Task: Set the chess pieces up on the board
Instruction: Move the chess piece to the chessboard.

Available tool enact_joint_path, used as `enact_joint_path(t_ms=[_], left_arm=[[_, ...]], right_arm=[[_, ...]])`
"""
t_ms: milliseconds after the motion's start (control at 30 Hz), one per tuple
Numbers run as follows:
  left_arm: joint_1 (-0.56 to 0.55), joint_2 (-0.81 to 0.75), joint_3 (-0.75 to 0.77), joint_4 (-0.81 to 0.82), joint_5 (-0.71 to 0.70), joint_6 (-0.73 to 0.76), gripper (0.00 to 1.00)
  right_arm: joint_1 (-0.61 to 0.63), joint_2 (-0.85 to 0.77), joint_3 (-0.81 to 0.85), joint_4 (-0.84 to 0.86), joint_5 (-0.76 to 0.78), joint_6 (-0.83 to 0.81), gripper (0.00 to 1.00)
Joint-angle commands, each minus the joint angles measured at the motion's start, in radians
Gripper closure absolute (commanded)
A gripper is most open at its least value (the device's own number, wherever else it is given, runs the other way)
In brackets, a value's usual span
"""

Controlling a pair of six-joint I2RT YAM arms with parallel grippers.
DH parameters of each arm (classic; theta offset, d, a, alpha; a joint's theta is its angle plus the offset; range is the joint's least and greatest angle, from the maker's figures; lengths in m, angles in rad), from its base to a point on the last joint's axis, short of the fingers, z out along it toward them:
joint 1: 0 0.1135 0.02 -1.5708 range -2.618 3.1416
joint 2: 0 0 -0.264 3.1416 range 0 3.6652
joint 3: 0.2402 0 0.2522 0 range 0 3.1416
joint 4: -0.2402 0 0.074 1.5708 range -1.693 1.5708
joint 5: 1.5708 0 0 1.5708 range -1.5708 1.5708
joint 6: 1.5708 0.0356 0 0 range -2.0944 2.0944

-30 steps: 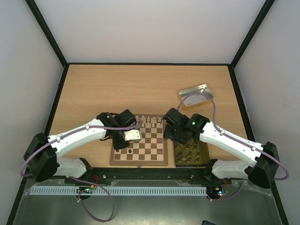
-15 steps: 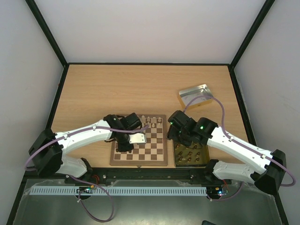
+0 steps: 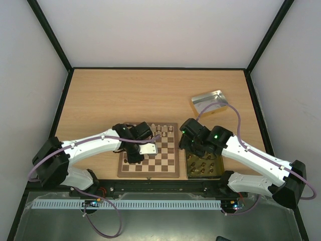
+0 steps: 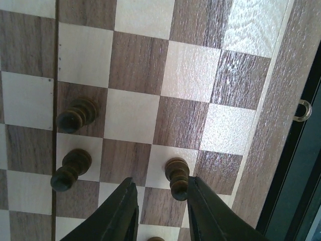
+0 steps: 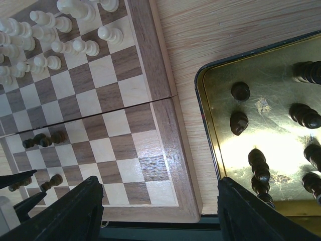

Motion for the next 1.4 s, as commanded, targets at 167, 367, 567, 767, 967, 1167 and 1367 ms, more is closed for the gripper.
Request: enact_joint_path(t_ms=[167,367,567,767,967,1167,1367], left_arm=[[-0.009,0.011,-0.038,0.001,0.013,-0.005,0.68],[-0.009,0.024,-0.051,0.009,0.015,-0.003,0.68],[-0.009,0.034,-0.046,0.010,0.022,0.001,0.75],[-0.009,0.039,-0.048,0.015,0.027,0.000,0.80],[-0.009,0.033,-0.051,0.015,0.032,-0.003,0.92],[-0.009,0.019,-0.055,0.002,0.029,0.001,0.98],[-0.010,-0.003,-0.074,-0.023,0.004,0.017,0.98]], right_arm=[[-0.005,-0.016,-0.010,-0.016,0.034,0.022,0.38],[-0.005,-0.014,-0.012,-0.013,0.037,0.023,0.38],[-0.006,-0.016,-0.016,-0.011,0.034,0.024,0.38],[-0.006,-0.015,-0.016,-0.012,0.035,0.023,0.38],[-0.006,-0.013,-0.020,-0.014,0.037,0.021,0.38],[-0.006,-0.015,-0.027,-0.012,0.033,0.018,0.38],[-0.006,-0.017,-0.031,-0.006,0.030,0.020,0.38]])
